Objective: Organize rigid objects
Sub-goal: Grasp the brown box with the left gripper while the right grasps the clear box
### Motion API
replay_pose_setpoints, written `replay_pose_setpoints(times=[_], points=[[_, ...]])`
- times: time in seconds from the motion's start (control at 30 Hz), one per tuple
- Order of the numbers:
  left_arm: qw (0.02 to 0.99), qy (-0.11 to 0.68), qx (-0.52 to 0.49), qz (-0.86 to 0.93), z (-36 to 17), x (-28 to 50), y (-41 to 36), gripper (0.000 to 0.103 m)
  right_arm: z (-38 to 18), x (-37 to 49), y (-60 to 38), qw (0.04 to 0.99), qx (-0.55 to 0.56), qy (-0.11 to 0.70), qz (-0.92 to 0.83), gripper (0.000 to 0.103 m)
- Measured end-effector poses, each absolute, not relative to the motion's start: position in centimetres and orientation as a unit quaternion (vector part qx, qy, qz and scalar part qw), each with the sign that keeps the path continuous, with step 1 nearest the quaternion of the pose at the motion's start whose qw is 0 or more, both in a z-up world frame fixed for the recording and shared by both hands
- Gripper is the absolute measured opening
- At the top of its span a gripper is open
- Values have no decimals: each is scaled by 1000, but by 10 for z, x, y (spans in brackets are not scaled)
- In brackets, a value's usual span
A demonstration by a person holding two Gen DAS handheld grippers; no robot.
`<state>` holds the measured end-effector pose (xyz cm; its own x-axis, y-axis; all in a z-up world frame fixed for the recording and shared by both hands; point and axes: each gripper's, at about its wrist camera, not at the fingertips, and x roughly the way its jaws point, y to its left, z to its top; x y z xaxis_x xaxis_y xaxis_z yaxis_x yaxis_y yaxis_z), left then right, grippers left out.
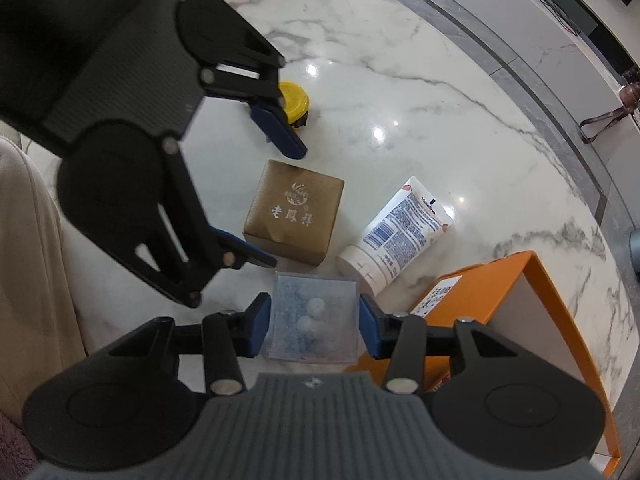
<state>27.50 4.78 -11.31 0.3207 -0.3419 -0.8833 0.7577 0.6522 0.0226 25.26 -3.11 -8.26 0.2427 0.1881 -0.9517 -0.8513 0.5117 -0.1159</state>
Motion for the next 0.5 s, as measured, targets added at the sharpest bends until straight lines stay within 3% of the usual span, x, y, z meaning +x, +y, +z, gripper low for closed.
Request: replay_pose_setpoints(times=[0.13,0.3,0.5], points=[[774,486,210,-347,-121,287,43,89,-85,254,-35,713,-324,499,370,48],[777,500,186,-334,-125,289,44,69,-82,252,-40,720,-312,493,375,48],[793,502,166,-301,-114,273,48,68,-76,246,-42,731,-303,484,374,48]])
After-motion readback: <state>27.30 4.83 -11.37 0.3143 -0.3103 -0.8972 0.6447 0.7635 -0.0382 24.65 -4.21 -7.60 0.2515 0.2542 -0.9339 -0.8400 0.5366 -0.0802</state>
